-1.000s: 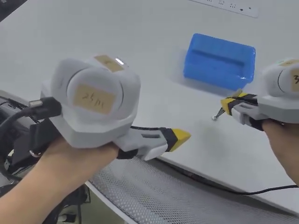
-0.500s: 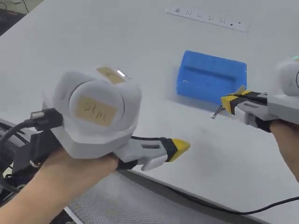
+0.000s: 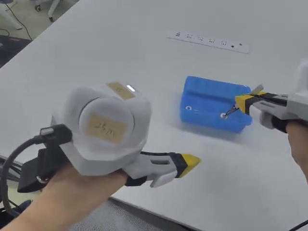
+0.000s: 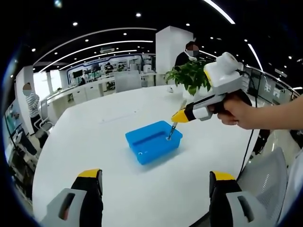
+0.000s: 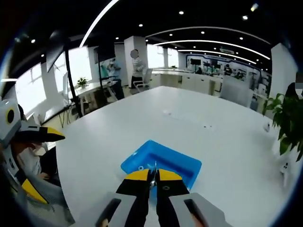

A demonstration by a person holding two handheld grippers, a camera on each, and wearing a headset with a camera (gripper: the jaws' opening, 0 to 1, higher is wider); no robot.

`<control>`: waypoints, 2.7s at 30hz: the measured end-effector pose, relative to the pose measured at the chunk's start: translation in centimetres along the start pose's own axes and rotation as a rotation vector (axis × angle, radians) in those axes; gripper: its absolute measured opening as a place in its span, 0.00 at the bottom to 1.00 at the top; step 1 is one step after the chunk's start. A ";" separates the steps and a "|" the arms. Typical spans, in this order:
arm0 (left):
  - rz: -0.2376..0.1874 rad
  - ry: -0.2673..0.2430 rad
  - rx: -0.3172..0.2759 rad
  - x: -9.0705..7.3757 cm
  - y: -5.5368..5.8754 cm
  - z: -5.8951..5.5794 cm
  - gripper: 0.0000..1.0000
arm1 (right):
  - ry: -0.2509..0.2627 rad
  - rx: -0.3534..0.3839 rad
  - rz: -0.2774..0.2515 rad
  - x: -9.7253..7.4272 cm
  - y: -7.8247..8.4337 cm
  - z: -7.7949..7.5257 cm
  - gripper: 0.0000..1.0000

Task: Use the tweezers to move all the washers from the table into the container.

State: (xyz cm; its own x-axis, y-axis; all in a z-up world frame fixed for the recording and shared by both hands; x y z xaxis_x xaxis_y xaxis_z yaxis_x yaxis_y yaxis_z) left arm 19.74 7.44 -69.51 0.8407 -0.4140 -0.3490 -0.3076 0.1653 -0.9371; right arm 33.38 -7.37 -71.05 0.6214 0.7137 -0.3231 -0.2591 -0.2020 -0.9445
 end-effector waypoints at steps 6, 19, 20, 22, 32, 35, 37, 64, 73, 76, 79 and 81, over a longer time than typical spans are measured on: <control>0.019 0.008 0.010 0.7 0.1 0.0 0.95 | 0.008 -0.006 0.027 1.9 1.0 -1.3 0.00; 0.042 0.020 0.004 1.5 0.5 -0.6 0.95 | 0.011 -0.010 0.095 3.7 4.9 -2.6 0.00; 0.043 0.019 0.004 1.5 0.5 -0.7 0.95 | 0.012 -0.010 0.096 3.7 4.9 -2.6 0.01; 0.046 0.016 0.007 1.4 0.5 -0.8 0.95 | 0.008 -0.005 0.098 3.9 5.0 -2.6 0.01; 0.051 -0.004 -0.004 0.8 0.3 -2.0 0.94 | -0.012 -0.028 0.104 4.3 5.3 -2.1 0.01; 0.057 -0.007 0.006 0.7 0.2 -2.5 0.94 | -0.015 -0.025 0.108 4.4 5.1 -2.0 0.01; 0.063 -0.004 0.020 0.5 -0.1 -3.0 0.93 | -0.018 -0.009 0.081 4.2 4.6 -2.0 0.01; -0.131 0.428 0.000 1.3 -9.0 -9.1 0.14 | -0.430 -0.087 -0.080 -9.5 0.8 8.3 0.01; 0.007 0.764 0.128 -0.1 -8.6 -9.8 0.08 | -0.477 -0.127 -0.054 -11.1 0.0 10.8 0.02; 0.014 0.805 0.159 -0.3 -8.2 -9.8 0.07 | -0.492 -0.169 -0.027 -11.2 0.2 11.5 0.02; 0.053 0.871 0.226 -0.7 -7.2 -9.9 0.03 | -0.507 -0.216 0.009 -11.3 0.6 12.2 0.01; 0.062 0.870 0.267 -0.7 -6.6 -9.7 0.00 | -0.519 -0.273 0.029 -11.3 1.0 12.4 0.02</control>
State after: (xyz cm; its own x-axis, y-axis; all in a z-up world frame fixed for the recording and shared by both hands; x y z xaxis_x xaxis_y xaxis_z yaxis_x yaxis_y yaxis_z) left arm 16.87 -2.07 -63.17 0.1601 -0.9086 -0.3859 -0.1371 0.3667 -0.9202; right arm 16.94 -7.27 -67.59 0.1555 0.9264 -0.3428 -0.0282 -0.3427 -0.9390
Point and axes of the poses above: the centre of the closed fingertips' face, and the gripper's own axes: x roughly forward along the fingers, z roughly to its left, y roughly out of its underside, the point moved 6 cm from there along -x, roughly backward along the fingers, and after that the axes turned 14 degrees about -z, right-handed, at the moved point
